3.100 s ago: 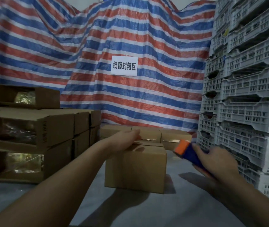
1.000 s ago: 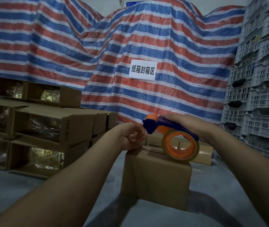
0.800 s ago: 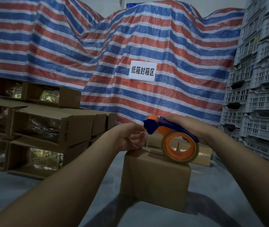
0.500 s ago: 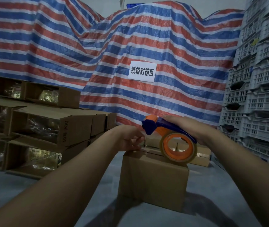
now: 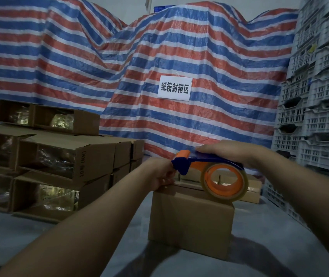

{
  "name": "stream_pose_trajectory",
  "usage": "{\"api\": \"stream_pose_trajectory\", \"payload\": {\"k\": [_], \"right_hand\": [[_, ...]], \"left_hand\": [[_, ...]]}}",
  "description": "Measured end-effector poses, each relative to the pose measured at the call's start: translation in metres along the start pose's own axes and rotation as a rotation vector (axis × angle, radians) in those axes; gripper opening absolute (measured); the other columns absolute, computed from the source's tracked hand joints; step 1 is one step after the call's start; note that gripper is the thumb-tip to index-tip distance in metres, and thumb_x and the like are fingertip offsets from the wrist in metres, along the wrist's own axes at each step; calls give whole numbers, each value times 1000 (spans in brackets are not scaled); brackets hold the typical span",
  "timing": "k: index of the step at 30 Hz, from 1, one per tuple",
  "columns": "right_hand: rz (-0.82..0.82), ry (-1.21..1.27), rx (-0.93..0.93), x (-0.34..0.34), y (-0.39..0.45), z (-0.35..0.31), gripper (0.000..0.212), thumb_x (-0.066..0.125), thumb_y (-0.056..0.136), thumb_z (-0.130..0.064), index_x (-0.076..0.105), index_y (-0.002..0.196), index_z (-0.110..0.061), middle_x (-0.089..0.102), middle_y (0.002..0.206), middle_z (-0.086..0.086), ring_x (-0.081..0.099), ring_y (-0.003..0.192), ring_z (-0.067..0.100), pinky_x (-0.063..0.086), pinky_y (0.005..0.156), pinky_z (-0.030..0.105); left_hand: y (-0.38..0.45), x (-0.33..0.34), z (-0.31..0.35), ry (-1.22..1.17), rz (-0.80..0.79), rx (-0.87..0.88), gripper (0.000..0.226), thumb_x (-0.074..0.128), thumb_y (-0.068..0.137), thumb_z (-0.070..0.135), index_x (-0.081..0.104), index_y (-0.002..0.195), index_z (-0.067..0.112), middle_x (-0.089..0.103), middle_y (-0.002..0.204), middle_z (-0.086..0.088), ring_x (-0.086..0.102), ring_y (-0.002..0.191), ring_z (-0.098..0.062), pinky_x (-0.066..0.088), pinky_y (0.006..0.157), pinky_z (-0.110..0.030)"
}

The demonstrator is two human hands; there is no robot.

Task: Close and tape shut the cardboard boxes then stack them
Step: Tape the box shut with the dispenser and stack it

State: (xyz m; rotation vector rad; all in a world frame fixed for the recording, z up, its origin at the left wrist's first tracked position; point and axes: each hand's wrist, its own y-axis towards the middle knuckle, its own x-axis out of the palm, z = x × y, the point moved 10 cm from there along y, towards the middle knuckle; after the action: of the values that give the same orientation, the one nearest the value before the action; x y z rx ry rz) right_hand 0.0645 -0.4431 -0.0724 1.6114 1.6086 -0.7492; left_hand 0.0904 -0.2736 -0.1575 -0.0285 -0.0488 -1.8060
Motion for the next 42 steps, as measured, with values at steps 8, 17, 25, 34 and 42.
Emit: {"api": "stream_pose_trajectory", "payload": {"k": [8,17,25,34,42], "right_hand": [[-19,-182,89,-2,1,-2,44,47,99,-60,66,101,-20,75,70,-3,69,56,6,52,55,19],[-153,-136,167,4,-2,9,51,50,97,-61,67,109,-14,74,80,4,67,61,12,54,58,19],[-60,-381,103,-7,-7,-3,62,50,88,-74,70,98,-17,75,73,-1,68,59,8,51,64,24],[-51,-368,153,-25,-25,1,59,49,90,-71,68,81,-16,69,61,-1,61,48,8,48,61,23],[2,-432,182,-20,-24,18,61,49,90,-73,70,96,-16,75,73,0,68,61,9,52,72,27]], "left_hand": [[1,-2,-8,-6,6,-19,17,56,92,0,65,106,5,61,80,-6,50,60,-10,48,59,-20],[1,-2,-11,-84,8,-53,25,46,93,-6,58,113,2,63,92,-11,51,57,-8,51,61,-18],[-2,0,-12,-127,4,-63,15,46,94,-6,51,96,8,58,85,-9,56,68,-12,58,80,-32],[-9,-2,-6,-175,-18,33,15,48,94,-5,55,96,9,53,75,-6,53,63,-12,56,89,-36],[-13,-5,-7,-298,45,53,29,53,89,-9,55,113,7,59,94,-11,61,80,-18,60,83,-35]]}}
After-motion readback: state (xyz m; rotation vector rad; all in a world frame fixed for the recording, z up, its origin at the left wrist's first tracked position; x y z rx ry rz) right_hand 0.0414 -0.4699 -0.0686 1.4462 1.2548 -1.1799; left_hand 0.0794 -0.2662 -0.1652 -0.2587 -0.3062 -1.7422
